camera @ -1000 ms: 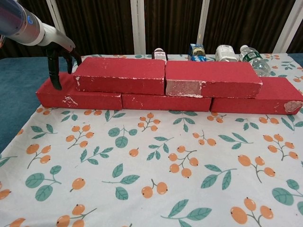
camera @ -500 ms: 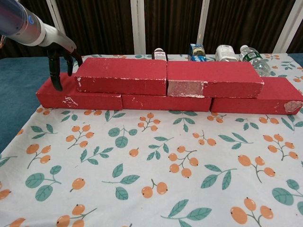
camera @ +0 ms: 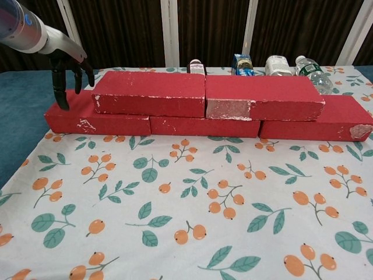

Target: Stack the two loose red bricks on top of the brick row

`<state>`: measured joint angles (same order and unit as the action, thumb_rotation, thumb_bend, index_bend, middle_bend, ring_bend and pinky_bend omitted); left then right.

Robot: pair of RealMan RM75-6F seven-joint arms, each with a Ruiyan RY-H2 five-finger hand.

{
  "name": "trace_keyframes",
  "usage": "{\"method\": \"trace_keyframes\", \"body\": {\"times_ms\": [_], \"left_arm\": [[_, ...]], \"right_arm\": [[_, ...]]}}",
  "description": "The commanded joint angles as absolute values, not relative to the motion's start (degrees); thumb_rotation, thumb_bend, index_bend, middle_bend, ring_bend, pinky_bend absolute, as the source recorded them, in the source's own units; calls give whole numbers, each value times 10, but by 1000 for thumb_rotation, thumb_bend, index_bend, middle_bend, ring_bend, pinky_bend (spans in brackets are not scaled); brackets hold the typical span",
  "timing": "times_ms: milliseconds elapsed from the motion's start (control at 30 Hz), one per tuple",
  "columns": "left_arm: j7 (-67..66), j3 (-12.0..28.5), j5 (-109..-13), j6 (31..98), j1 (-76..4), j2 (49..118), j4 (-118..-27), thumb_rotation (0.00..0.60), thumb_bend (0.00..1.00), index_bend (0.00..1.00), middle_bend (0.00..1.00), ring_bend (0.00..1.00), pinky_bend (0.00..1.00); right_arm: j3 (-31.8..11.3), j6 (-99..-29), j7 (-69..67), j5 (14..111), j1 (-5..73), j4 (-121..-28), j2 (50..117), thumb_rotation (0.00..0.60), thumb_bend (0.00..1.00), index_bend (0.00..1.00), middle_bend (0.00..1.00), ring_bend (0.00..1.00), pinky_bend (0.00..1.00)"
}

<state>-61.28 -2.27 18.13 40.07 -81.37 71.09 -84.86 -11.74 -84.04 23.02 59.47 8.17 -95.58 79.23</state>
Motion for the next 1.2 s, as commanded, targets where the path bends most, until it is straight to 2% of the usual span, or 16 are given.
{"method": "trace_keyframes", "body": {"times_ms": [33, 167, 300, 367, 433, 500, 567, 667, 733, 967, 1200], "left_arm": [[-610, -25, 191, 394, -819, 688, -866, 600, 0, 173, 262, 0, 39], [-574, -7, 183, 378, -814, 611, -927, 600, 0, 151, 223, 0, 59], [-476, 32, 101, 382, -755, 495, -1041, 600, 0, 115, 139, 0, 78], [-419, 45, 3, 428, -694, 455, -1104, 600, 0, 113, 109, 0, 79], [-367, 43, -132, 510, -616, 445, -1157, 600, 0, 112, 98, 0, 79], [-326, 28, -254, 589, -545, 454, -1186, 600, 0, 112, 99, 0, 78], [-286, -6, -392, 682, -460, 480, -1194, 600, 0, 112, 105, 0, 78], [-236, -59, -557, 790, -356, 534, -1153, 600, 0, 116, 110, 0, 79], [-211, -81, -625, 835, -309, 566, -1111, 600, 0, 117, 110, 0, 79], [-128, -101, -728, 916, -211, 638, -995, 600, 0, 117, 109, 0, 79], [-82, -107, -772, 935, -163, 663, -943, 600, 0, 134, 109, 0, 79]], "right_arm": [[-117, -840, 230, 594, 82, -955, 793, 600, 150, 0, 0, 0, 0], [-116, -836, 231, 594, 83, -954, 793, 600, 150, 0, 0, 0, 0], [-109, -821, 226, 600, 85, -956, 786, 600, 150, 0, 0, 0, 0], [-103, -810, 220, 609, 87, -957, 779, 600, 151, 0, 0, 0, 0], [-94, -799, 211, 626, 90, -954, 772, 600, 151, 0, 0, 0, 0], [-88, -793, 202, 642, 93, -949, 769, 600, 151, 0, 0, 0, 0], [-81, -788, 193, 662, 95, -942, 766, 600, 150, 0, 0, 0, 0], [-72, -790, 186, 686, 96, -934, 765, 600, 151, 0, 0, 0, 0], [-68, -789, 182, 697, 96, -933, 763, 600, 150, 0, 0, 0, 0], [-59, -804, 173, 733, 93, -930, 759, 600, 150, 0, 0, 0, 0], [-54, -826, 167, 761, 86, -930, 757, 600, 150, 0, 0, 0, 0]]}}
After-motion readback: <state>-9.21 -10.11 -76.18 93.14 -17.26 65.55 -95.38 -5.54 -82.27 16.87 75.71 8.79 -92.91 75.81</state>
